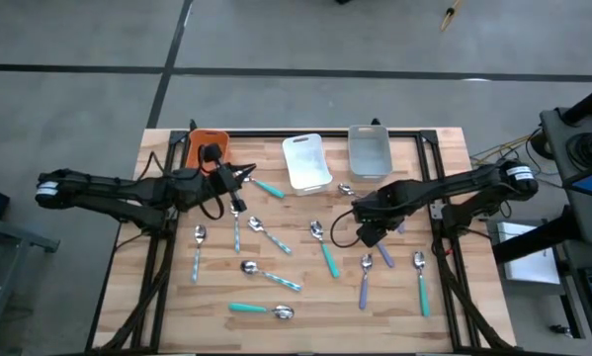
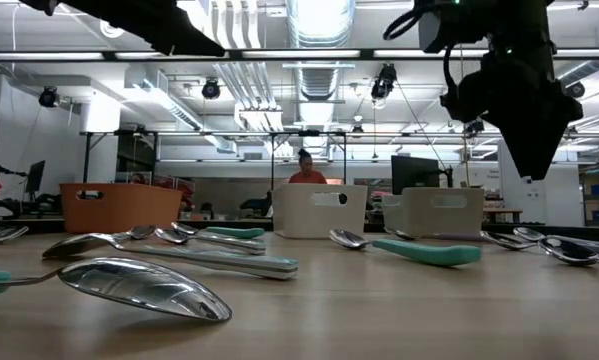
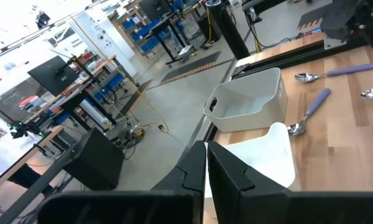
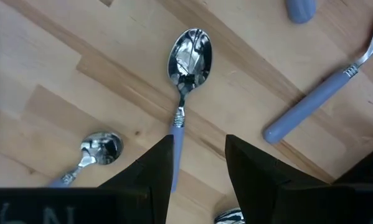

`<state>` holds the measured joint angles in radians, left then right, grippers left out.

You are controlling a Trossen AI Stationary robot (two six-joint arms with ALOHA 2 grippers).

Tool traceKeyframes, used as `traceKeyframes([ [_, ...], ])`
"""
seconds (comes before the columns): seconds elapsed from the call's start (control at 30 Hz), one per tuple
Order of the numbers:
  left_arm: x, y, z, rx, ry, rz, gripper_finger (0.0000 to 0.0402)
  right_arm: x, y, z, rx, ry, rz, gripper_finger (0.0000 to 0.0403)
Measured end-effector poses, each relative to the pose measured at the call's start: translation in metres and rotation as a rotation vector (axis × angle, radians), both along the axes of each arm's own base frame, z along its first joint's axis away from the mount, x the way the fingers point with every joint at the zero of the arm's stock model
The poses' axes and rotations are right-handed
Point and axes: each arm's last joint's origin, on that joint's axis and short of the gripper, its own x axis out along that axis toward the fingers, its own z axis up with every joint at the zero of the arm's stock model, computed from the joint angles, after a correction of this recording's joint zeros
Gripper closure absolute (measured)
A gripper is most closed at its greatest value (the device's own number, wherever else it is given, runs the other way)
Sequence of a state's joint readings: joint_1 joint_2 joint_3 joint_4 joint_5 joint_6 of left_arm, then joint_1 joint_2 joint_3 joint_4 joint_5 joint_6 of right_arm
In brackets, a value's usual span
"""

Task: Sort silverware by color (type)
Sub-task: Put the purple spoon into the white bin

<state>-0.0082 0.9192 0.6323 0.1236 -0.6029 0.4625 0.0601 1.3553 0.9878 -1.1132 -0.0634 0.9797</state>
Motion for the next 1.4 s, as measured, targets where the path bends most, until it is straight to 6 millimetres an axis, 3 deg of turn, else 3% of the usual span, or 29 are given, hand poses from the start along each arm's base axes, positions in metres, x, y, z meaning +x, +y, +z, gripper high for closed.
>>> traceKeyframes([
  [0.2,0.0,0.0,0.0,0.001,0.003,0.0,0.0402,0.005,0.001,-0.008,0.006,0.025,-0.014,0.0268],
  [0.4,0.0,0.0,-0.001,0.003,0.01,0.011,0.0402,0.01,0.004,-0.015,0.12,0.041,0.047,0.0268],
  [0.77,-0.001,0.001,-0.001,0.004,0.01,0.019,0.0402,0.017,0.006,-0.031,0.122,0.108,0.036,0.0267],
  [1.17,-0.001,0.001,-0.001,0.004,0.01,0.019,0.0402,0.027,0.018,-0.064,0.073,0.221,0.139,0.0198],
  [1.4,-0.001,0.001,-0.001,0.004,0.011,0.019,0.0402,0.035,0.018,-0.083,0.038,0.219,0.162,0.0211],
])
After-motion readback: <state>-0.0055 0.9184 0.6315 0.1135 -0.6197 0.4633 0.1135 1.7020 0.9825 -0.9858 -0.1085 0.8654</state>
